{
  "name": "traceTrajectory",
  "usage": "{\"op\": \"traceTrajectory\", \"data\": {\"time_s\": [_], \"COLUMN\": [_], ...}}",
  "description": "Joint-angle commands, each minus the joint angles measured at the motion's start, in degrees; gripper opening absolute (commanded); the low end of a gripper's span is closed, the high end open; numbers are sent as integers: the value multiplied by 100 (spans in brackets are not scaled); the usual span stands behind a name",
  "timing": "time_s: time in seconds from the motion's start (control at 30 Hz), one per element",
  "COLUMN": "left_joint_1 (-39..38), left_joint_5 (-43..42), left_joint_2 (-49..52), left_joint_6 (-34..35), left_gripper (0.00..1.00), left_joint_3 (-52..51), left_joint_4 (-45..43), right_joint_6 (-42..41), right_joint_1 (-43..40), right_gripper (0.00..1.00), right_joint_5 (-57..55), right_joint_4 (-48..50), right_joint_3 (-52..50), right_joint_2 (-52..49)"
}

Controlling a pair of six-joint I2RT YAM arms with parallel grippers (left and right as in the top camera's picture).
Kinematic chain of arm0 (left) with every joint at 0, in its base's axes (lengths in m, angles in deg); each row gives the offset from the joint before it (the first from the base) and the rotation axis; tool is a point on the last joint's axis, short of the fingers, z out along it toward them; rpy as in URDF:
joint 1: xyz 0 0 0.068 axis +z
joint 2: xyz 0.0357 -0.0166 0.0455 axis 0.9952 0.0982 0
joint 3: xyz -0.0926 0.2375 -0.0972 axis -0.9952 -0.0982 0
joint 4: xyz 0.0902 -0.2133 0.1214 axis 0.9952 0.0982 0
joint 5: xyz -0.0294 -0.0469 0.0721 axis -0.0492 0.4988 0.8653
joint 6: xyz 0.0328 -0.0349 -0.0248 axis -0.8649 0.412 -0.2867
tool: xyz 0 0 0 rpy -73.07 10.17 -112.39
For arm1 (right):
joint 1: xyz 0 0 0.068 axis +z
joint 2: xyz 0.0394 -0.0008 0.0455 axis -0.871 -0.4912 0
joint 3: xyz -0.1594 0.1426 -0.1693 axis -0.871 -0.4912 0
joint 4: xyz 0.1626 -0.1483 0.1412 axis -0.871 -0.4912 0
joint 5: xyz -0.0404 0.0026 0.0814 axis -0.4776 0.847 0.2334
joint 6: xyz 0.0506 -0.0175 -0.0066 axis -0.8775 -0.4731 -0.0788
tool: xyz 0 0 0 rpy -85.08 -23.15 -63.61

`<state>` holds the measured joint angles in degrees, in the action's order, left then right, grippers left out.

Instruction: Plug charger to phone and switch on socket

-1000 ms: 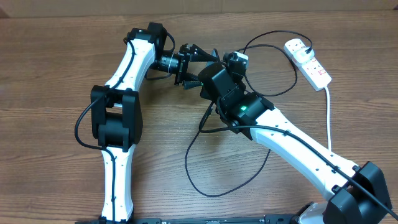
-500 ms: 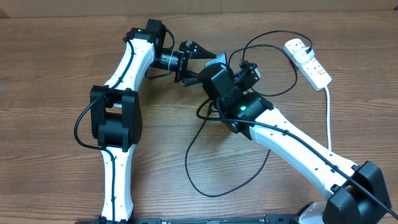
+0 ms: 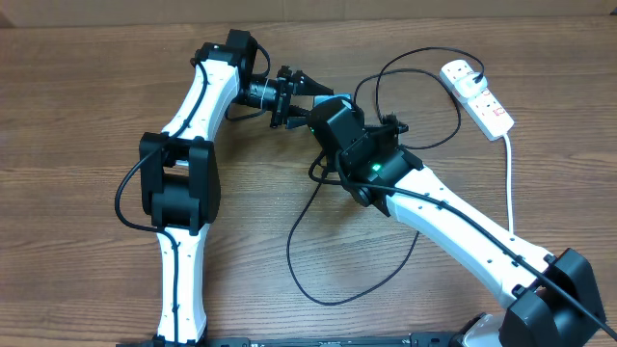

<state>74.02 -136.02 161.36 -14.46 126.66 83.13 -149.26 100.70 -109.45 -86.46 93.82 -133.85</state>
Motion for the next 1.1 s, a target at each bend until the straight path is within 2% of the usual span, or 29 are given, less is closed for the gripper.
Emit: {"op": "traceTrajectory", "data": {"time_s": [0.0,0.03,0.07,0.1,0.43,0.87,0.97,1.07], "left_joint_1": [59,59,61,63,94,96,96,96], "left_joint_5": [37,37,37,42,293,291,291,289], "left_joint_2": [37,37,37,37,37,37,37,37], "left_joint_6": [177,188,203,236,577,750,796,835], "left_gripper": [47,46,33,30,30,20,15,14], "left_joint_3": [136,136,136,136,136,136,136,136], "left_joint_4": [-2,-4,-4,-7,-249,-247,-249,-249], "right_joint_6": [-699,-791,-1010,-1115,-1137,-1137,-1137,-1137], "right_joint_1": [-24,-24,-24,-24,-22,-24,-22,-22], "right_gripper": [4,4,4,4,4,6,6,10], "right_joint_5": [70,101,199,267,372,765,776,824], "right_joint_4": [138,146,146,146,170,304,321,321], "right_joint_3": [157,157,157,157,157,157,160,160], "right_joint_2": [28,28,28,28,28,28,28,28]}}
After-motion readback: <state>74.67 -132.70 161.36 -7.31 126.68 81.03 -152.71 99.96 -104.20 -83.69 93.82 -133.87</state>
